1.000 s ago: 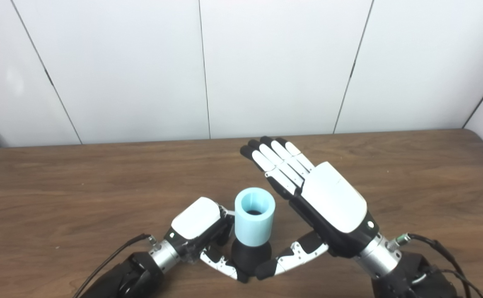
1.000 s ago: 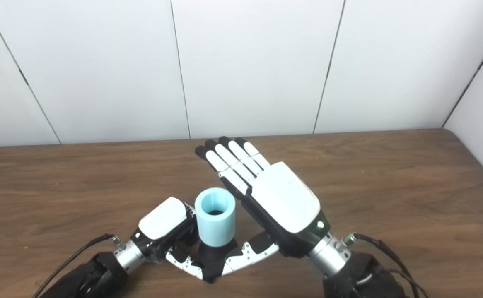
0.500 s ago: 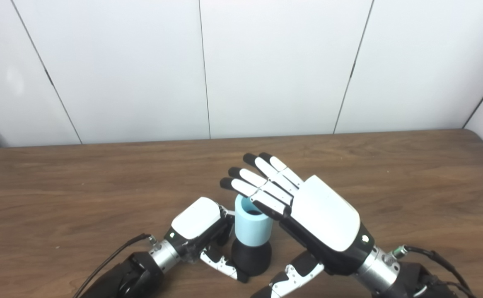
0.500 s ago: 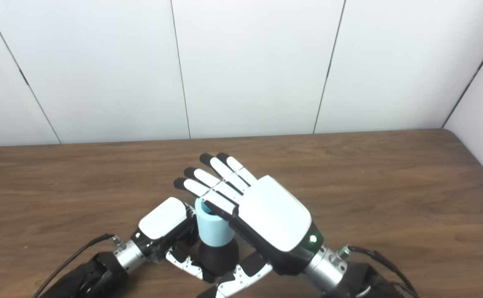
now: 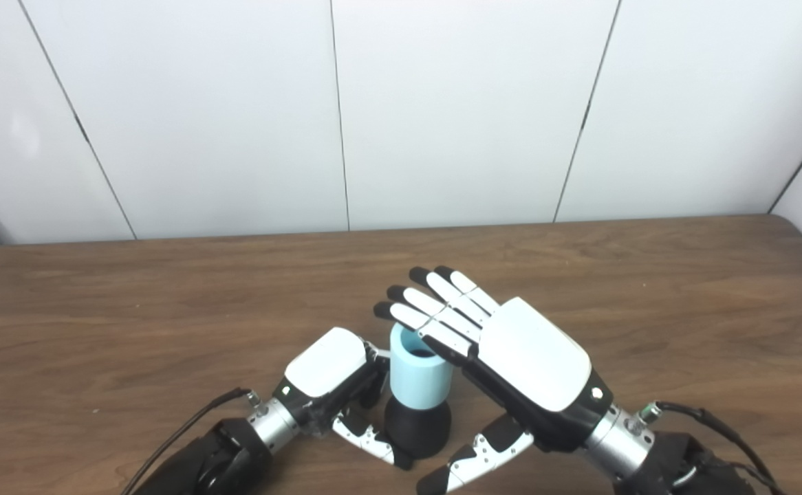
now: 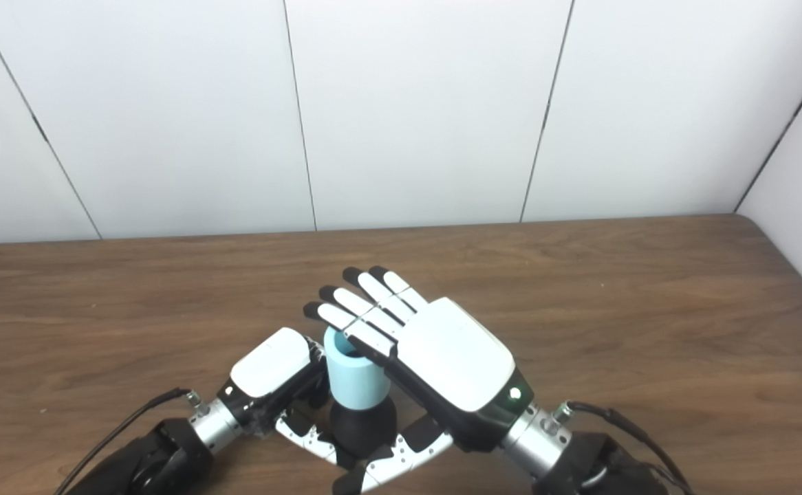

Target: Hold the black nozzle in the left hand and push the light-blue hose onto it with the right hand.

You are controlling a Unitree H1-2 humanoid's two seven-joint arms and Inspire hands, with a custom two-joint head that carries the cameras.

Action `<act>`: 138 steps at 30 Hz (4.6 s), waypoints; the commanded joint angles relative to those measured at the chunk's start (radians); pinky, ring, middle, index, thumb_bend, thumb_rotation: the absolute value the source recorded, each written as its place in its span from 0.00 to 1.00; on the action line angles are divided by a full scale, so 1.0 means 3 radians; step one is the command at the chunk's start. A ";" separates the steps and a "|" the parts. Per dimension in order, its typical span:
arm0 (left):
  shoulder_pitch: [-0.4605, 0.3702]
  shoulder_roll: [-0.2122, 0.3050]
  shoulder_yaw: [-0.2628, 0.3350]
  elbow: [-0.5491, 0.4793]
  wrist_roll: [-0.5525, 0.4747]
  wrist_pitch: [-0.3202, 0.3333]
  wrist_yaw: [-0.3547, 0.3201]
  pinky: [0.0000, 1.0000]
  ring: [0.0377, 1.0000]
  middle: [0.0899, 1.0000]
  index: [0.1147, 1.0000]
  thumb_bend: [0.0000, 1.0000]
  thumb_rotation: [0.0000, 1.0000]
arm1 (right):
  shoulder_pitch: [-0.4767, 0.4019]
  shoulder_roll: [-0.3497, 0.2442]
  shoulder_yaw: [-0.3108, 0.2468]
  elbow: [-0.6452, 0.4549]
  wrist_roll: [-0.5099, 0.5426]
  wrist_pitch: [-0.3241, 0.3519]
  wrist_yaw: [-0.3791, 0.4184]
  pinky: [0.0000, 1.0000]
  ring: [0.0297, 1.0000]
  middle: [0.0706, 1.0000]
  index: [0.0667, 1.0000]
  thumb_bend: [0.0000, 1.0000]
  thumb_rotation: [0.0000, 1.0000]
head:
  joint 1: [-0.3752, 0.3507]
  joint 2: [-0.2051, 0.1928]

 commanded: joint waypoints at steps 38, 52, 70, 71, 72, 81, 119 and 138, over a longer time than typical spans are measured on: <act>0.0293 -0.0051 -0.0079 0.0102 0.0012 0.0004 -0.0153 0.16 0.19 0.33 0.43 0.52 0.00 | 0.0140 -0.0171 0.0300 0.0453 -0.0375 -0.0045 -0.0119 0.93 1.00 0.93 0.89 0.95 0.89 | 0.0002 0.0051; 0.0310 -0.0044 -0.0056 0.0064 0.0047 0.0005 -0.0171 0.17 0.20 0.33 0.44 0.52 0.00 | 0.0200 -0.0192 0.0311 0.0439 -0.0427 0.0115 0.0031 0.92 1.00 0.96 0.92 0.96 0.89 | -0.0004 0.0066; 0.0305 -0.0035 -0.0043 0.0062 0.0041 0.0005 -0.0203 0.16 0.20 0.33 0.44 0.52 0.00 | 0.0324 -0.0214 0.0366 0.0505 -0.0565 0.0043 -0.0109 0.94 1.00 0.94 0.89 0.95 0.90 | -0.0003 0.0078; 0.0303 -0.0034 -0.0047 0.0066 0.0040 0.0005 -0.0196 0.16 0.20 0.33 0.44 0.52 0.00 | 0.0326 -0.0215 0.0367 0.0504 -0.0562 0.0041 -0.0115 0.94 1.00 0.94 0.89 0.95 0.90 | -0.0002 0.0079; 0.0301 -0.0033 -0.0053 0.0072 0.0034 0.0005 -0.0185 0.17 0.20 0.33 0.44 0.52 0.00 | 0.0328 -0.0217 0.0368 0.0503 -0.0555 0.0042 -0.0111 0.93 1.00 0.94 0.89 0.95 0.90 | -0.0002 0.0079; 0.0304 -0.0036 -0.0055 0.0079 0.0027 0.0004 -0.0182 0.16 0.19 0.33 0.43 0.52 0.00 | 0.0345 -0.0210 0.0383 0.0470 -0.0519 0.0085 -0.0043 0.92 1.00 0.93 0.88 0.96 0.88 | -0.0001 0.0081; 0.0262 -0.0074 -0.0069 0.0185 0.0071 0.0004 -0.0096 0.16 0.19 0.40 0.42 0.52 0.00 | -0.0030 0.0552 -0.0850 0.0472 0.1944 0.0151 -0.1304 0.87 0.95 0.95 0.91 0.65 0.88 | 0.0009 0.0029; 0.0263 -0.0078 -0.0012 0.0175 0.0101 0.0005 -0.0056 0.16 0.19 0.33 0.43 0.52 0.00 | 0.0541 0.0642 -0.0958 0.1621 0.2819 0.0015 -0.1444 0.63 0.70 0.70 0.65 0.36 0.15 | 0.0021 0.0059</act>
